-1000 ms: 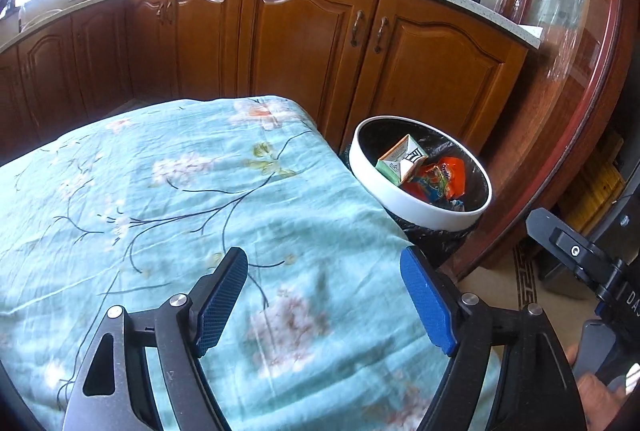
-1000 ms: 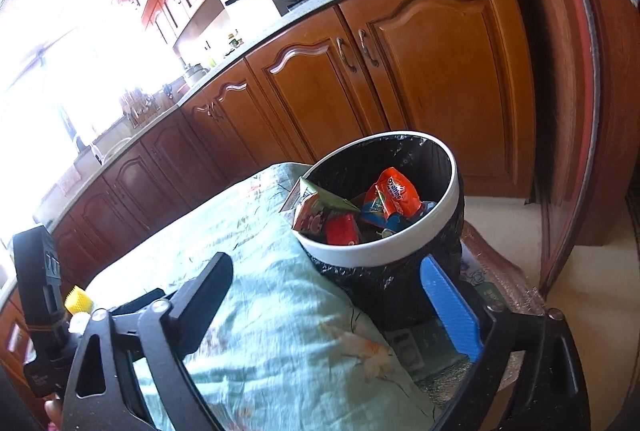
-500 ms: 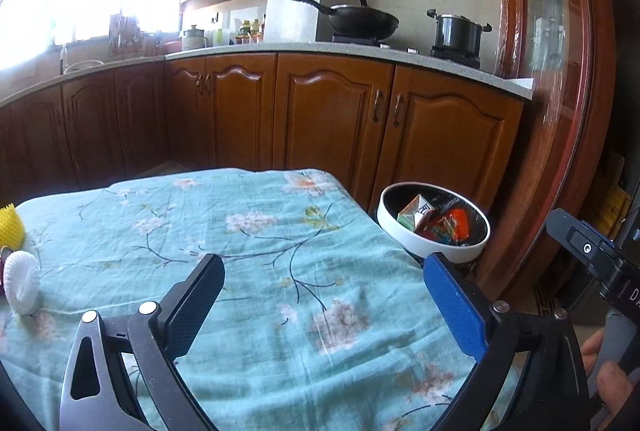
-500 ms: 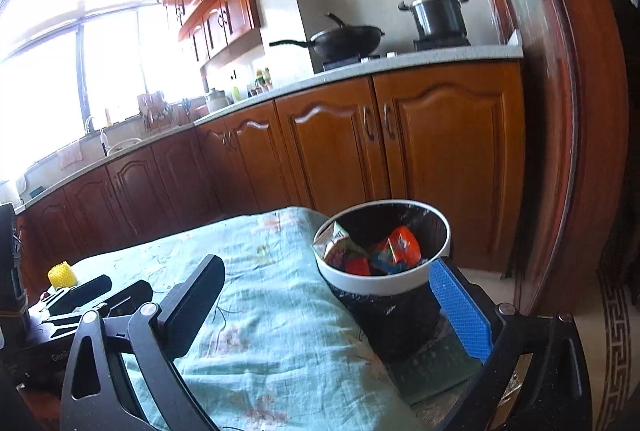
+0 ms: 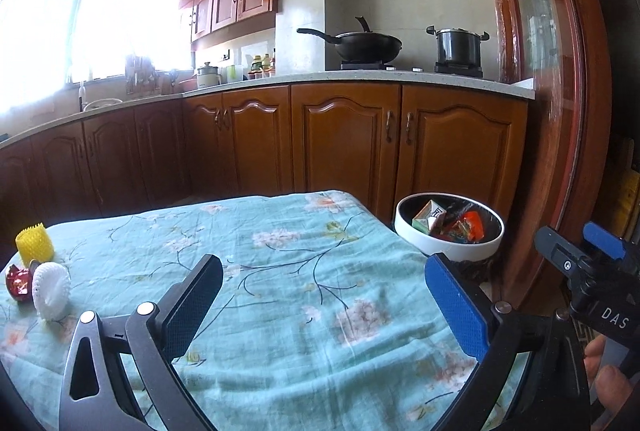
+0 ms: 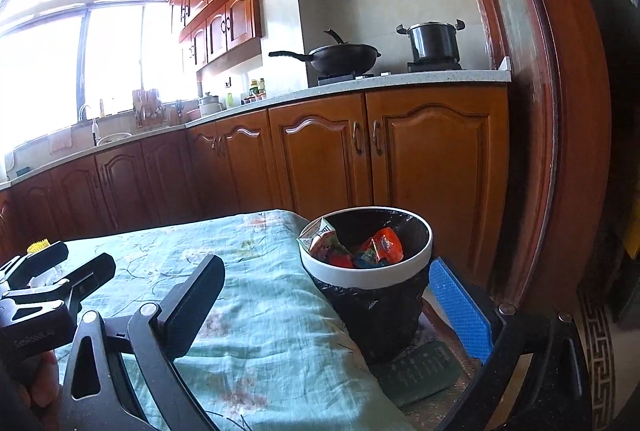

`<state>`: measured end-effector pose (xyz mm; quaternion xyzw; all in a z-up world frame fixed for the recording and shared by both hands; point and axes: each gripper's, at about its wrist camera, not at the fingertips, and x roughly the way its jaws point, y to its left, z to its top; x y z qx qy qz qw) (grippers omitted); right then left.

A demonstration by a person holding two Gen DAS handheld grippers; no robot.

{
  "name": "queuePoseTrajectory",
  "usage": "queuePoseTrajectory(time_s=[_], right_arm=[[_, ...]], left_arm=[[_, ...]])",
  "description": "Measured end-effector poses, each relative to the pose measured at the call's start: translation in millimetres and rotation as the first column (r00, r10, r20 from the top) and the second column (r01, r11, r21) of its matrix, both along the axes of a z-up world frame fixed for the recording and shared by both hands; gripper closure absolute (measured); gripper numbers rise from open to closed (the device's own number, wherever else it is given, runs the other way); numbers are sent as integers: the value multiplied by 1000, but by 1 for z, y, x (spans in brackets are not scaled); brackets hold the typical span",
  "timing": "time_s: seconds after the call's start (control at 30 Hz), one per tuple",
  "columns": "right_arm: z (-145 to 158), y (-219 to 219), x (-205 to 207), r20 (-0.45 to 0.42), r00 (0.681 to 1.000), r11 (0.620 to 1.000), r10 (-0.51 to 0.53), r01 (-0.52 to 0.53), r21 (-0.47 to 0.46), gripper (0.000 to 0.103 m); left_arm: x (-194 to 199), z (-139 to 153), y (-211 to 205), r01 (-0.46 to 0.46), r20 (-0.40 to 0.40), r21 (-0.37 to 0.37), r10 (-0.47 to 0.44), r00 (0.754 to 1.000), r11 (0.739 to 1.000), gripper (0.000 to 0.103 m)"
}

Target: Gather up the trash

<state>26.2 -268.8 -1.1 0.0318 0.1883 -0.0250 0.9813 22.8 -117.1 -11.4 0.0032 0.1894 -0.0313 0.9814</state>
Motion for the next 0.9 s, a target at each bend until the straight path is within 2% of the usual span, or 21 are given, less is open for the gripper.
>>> queuePoseTrajectory(time_s=[0.33, 0.9], right_arm=[[-11, 3, -2, -18, 1000, 1000, -10, 9, -27, 0], [-13, 0, -1, -29, 999, 1000, -16, 15, -28, 0]], left_arm=[[2, -5, 3, -4, 13, 23, 4, 1000, 1000, 1], [6, -14, 12, -3, 16, 26, 3, 1000, 1000, 1]])
